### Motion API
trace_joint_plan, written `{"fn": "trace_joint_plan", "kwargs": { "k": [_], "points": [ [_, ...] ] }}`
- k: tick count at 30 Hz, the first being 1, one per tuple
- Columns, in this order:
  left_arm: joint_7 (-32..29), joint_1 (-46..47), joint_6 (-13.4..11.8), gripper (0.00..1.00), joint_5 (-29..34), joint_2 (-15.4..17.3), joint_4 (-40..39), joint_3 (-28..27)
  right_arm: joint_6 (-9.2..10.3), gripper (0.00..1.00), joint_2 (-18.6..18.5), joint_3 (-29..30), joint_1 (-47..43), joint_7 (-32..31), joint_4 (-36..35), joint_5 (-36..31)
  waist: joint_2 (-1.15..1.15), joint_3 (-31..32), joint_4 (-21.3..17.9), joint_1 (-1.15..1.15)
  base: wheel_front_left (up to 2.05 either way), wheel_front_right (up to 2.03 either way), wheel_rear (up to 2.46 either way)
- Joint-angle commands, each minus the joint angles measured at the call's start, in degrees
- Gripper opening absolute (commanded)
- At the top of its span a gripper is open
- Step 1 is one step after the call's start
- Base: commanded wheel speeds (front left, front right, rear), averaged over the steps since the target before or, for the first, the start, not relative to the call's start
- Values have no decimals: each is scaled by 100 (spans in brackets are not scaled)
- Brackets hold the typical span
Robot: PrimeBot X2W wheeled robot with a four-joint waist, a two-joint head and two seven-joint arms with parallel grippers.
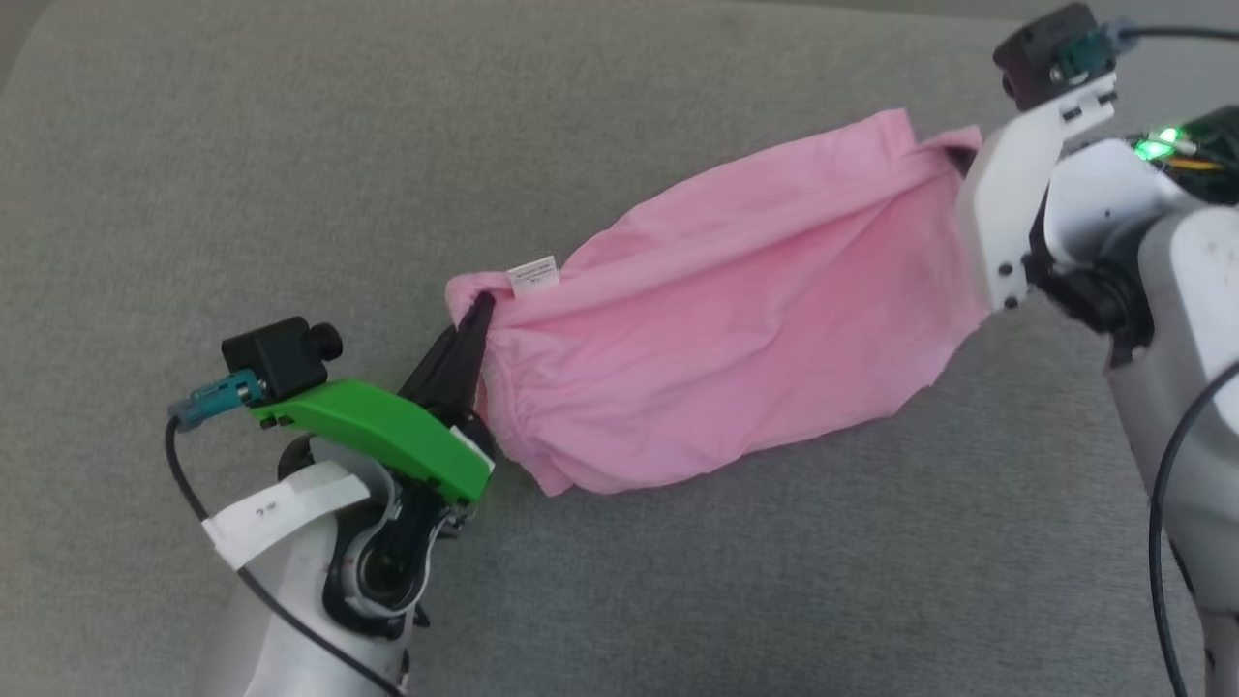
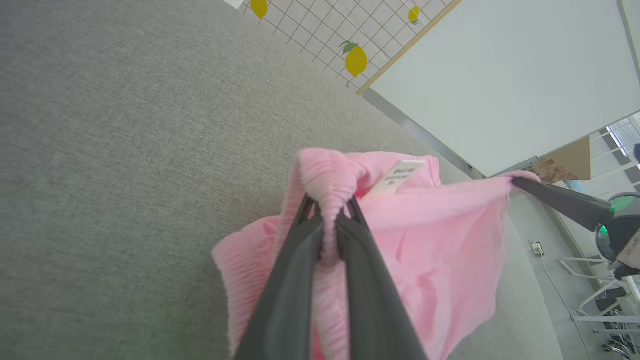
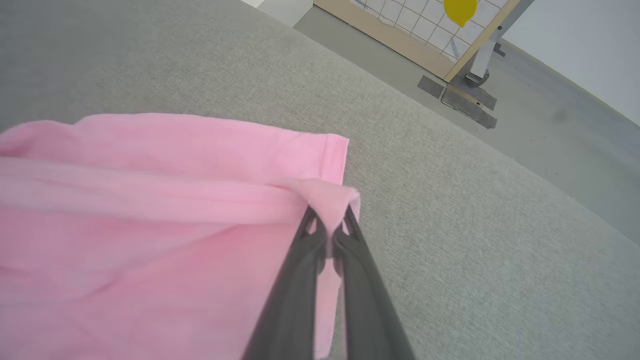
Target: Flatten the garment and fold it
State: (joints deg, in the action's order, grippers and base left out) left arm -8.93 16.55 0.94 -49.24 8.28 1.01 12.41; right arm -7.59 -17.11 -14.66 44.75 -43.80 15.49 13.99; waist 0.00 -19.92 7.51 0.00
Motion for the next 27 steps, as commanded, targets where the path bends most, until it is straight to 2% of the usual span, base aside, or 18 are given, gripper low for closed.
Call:
{"fn": "trace_joint_plan", "kwargs": {
  "k": [1, 10, 16, 17, 18, 19, 20, 21, 22, 27],
  "points": [
    [55, 158, -2, 0, -9, -69, 119, 11, 10, 0, 21, -25, 210, 59, 258, -71, 0, -356, 290, 0, 0, 0, 0],
    [119, 488, -26, 0, 192, -205, 691, 285, 10, 0, 141, -23, 1063, 190, 1662, -307, 0, -742, 565, 0, 0, 0, 0],
    [-37, 525, 3, 0, 208, -236, 816, 484, 10, 0, 165, -83, 1355, -214, 2335, -331, 0, -804, 659, 0, 0, 0, 0],
    [-78, 527, 8, 34, 205, -239, 821, 519, 10, 0, 176, -67, 1379, -286, 2409, -322, 0, -803, 663, 0, 0, 0, 0],
    [-89, 532, 13, 100, 205, -242, 813, 539, 10, 0, 191, -30, 1405, -357, 2486, -314, 0, -797, 664, 0, 0, 0, 0],
    [-60, 542, 22, 100, 195, -251, 801, 531, 10, 0, 204, -1, 1419, -393, 2536, -310, 0, -783, 663, 0, 0, 0, 0],
    [-20, 551, 46, 100, 187, -258, 784, 528, 10, 21, 227, 20, 1429, -376, 2560, -299, 0, -758, 657, 0, 0, 0, 0],
    [19, 555, 64, 100, 192, -258, 769, 524, 10, 77, 246, 29, 1427, -315, 2554, -277, 0, -733, 648, 0, 0, 0, 0],
    [98, 554, 78, 100, 227, -247, 749, 513, 10, 100, 259, 47, 1406, -226, 2556, -249, 0, -681, 635, 0, 0, 0, 0],
    [564, 413, 126, 100, 388, -198, 633, 422, 10, 100, 269, 30, 1156, 345, 2443, 5, 0, -357, 555, 0, 0, 0, 0]
  ]
}}
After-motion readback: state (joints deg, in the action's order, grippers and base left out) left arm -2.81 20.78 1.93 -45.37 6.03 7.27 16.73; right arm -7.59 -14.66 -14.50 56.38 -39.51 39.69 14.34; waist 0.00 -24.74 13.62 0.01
